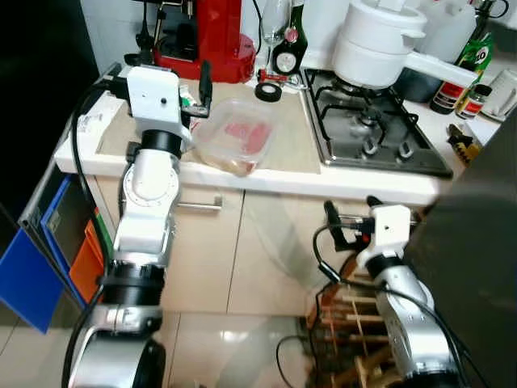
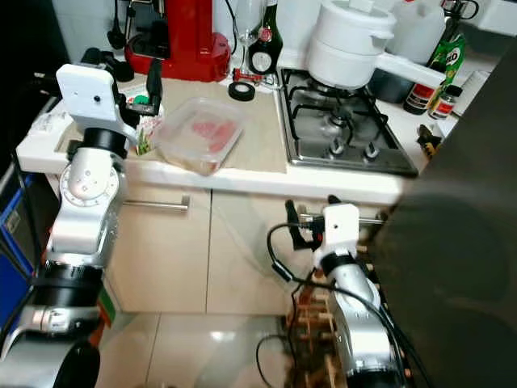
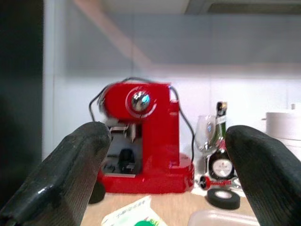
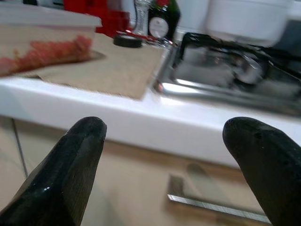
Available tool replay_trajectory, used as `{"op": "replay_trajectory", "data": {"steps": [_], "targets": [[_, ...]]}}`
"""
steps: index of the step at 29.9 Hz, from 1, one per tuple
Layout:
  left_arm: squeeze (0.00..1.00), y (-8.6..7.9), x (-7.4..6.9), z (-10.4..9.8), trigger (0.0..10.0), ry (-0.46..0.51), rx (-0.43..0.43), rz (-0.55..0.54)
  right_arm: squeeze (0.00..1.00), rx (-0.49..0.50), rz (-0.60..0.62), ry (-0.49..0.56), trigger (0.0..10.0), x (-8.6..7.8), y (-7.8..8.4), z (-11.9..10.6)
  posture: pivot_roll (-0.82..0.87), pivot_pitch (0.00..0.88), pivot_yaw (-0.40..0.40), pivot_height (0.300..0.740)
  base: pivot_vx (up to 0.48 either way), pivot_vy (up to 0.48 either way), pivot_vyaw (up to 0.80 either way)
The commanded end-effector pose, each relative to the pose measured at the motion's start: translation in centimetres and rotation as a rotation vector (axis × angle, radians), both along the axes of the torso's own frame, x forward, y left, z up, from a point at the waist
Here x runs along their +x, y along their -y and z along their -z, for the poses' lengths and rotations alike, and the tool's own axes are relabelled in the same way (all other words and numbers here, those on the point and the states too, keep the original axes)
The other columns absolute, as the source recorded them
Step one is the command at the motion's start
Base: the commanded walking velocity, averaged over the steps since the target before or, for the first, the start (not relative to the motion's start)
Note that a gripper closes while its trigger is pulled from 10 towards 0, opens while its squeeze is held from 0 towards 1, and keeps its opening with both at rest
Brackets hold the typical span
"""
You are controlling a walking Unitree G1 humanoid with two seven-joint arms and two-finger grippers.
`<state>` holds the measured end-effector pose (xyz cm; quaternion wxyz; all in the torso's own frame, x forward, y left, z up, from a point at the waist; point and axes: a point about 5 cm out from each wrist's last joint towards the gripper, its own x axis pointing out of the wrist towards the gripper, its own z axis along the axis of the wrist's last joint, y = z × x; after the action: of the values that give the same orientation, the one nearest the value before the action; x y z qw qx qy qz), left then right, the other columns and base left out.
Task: Restocking fridge
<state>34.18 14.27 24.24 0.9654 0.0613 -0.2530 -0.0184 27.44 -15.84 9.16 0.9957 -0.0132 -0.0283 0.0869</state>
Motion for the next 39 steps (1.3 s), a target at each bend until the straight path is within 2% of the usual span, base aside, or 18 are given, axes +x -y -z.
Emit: {"op": "replay_trajectory", "data": {"steps": [1, 6, 10, 12, 14, 21, 29, 32, 35, 37, 39], "targets": [[0.0, -0.1, -0.4, -0.4, 10.0, 0.012, -0.006, 0.009, 0.05, 0.003, 0.006, 0.017, 10.0, 0.3, 0.0, -0.7, -0.01, 0.0, -0.105, 0.736, 0.458, 0.0, 0.59], [0.0, 1.1, -1.5, -2.0, 10.0, 0.097, 0.078, 0.059, 0.03, 0.035, 0.0, 0.005, 10.0, 0.8, -0.7, -0.6, 0.01, 0.0, -0.11, 0.74, 0.459, 0.0, 0.12], [0.0, 1.1, -1.5, -2.0, 10.0, 0.097, 0.078, 0.059, 0.03, 0.035, 0.0, 0.005, 10.0, 0.8, -0.7, -0.6, 0.01, 0.0, -0.11, 0.74, 0.465, 0.0, 0.0], [0.0, 2.4, -2.2, -3.4, 10.0, 0.137, 0.107, 0.137, 0.03, 0.037, -0.009, 0.0, 10.0, 0.9, -1.2, -0.5, 0.02, 0.0, -0.108, 0.74, 0.476, 0.0, 0.0], [0.0, 2.7, -2.4, -4.0, 10.0, 0.156, 0.106, 0.158, 0.03, 0.04, -0.013, 0.0, 10.0, 0.9, -1.3, -0.5, 0.02, 0.0, -0.107, 0.74, 0.48, 0.0, 0.0], [0.0, 3.1, -2.5, -4.7, 10.0, 0.166, 0.105, 0.164, 0.03, 0.038, -0.02, -0.002, 10.0, 0.8, -1.4, -0.4, 0.02, 0.0, -0.109, 0.74, 0.18, 0.0, 0.0], [0.0, 4.5, -2.9, -3.8, 10.0, 0.09, 0.107, 0.201, 0.03, 0.028, -0.029, -0.003, 10.0, 0.5, -1.3, -0.4, 0.01, 0.0, -0.115, 0.74, 0.0, 0.0, 0.0], [0.0, 4.6, -3.2, -3.6, 10.0, 0.078, 0.101, 0.181, 0.03, 0.024, -0.032, -0.006, 10.0, 0.4, -1.2, -0.3, 0.01, 0.0, -0.117, 0.74, 0.0, 0.0, 0.0], [0.0, 4.6, -3.8, -3.4, 10.0, 0.083, 0.132, 0.134, 0.03, 0.02, -0.033, -0.011, 10.0, 0.3, -1.1, -0.2, 0.02, 0.0, -0.116, 0.74, 0.0, 0.0, 0.0], [0.0, 4.4, -4.1, -2.9, 10.0, 0.067, 0.139, 0.116, 0.03, 0.02, -0.036, -0.015, 10.0, 0.3, -1.1, -0.1, 0.02, 0.0, -0.117, 0.74, 0.0, 0.0, 0.0], [0.0, 4.5, -4.3, -1.5, 10.0, 0.002, 0.158, 0.114, 0.03, 0.022, -0.046, -0.021, 10.0, 0.2, -1.3, 0.0, 0.03, 0.0, -0.119, 0.74, 0.0, 0.0, 0.0]]}}
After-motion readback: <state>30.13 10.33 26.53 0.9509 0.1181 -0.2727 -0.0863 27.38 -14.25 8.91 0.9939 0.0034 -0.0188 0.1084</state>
